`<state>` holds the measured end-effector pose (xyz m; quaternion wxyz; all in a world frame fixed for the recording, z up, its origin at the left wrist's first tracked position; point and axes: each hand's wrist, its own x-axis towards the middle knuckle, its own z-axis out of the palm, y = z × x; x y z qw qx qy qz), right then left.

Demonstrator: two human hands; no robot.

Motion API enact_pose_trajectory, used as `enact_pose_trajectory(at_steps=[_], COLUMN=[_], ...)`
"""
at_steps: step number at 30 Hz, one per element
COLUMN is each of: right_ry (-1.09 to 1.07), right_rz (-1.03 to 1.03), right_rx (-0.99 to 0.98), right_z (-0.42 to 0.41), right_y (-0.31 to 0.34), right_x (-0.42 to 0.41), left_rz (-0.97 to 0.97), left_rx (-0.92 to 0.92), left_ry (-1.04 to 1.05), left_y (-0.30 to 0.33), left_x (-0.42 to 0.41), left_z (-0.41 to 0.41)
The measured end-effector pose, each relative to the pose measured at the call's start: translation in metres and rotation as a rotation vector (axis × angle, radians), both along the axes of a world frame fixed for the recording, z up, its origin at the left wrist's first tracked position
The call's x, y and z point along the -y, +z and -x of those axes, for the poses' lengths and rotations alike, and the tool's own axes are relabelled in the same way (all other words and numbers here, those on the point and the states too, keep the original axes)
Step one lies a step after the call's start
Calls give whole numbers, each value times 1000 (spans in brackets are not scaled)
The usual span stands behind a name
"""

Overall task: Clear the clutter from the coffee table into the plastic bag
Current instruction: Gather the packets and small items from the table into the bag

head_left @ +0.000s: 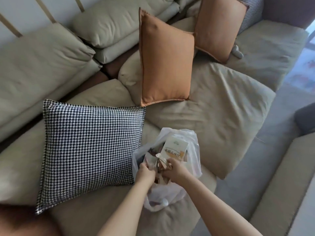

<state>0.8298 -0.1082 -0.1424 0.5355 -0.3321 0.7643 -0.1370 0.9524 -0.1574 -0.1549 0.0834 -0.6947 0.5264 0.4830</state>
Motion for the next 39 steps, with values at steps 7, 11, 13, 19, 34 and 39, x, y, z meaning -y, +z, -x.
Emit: enact_pose_trajectory(at_steps=[7,11,13,19,34,39], right_ry=[-24,-54,-79,-168,-491,-610], right_rz=[-46,-41,-42,-56,-88,-150], right_rx=[8,2,8,2,-70,-99], right_z=[-3,11,18,54,232,290], right_y=[-1,2,3,12,9,4], right_x=[6,0,-5,-46,-261,-358], left_rz=[-77,-105,-105,-118,-67,-12], left_rx=[-19,-29,-25,2,16,97], left_ry=[-54,-112,-149,-297,-847,-1163], left_y=[-1,5,9,18,27,19], left_x=[10,12,12,-8,-191,-268], left_z=[-2,9,17,61,277,346])
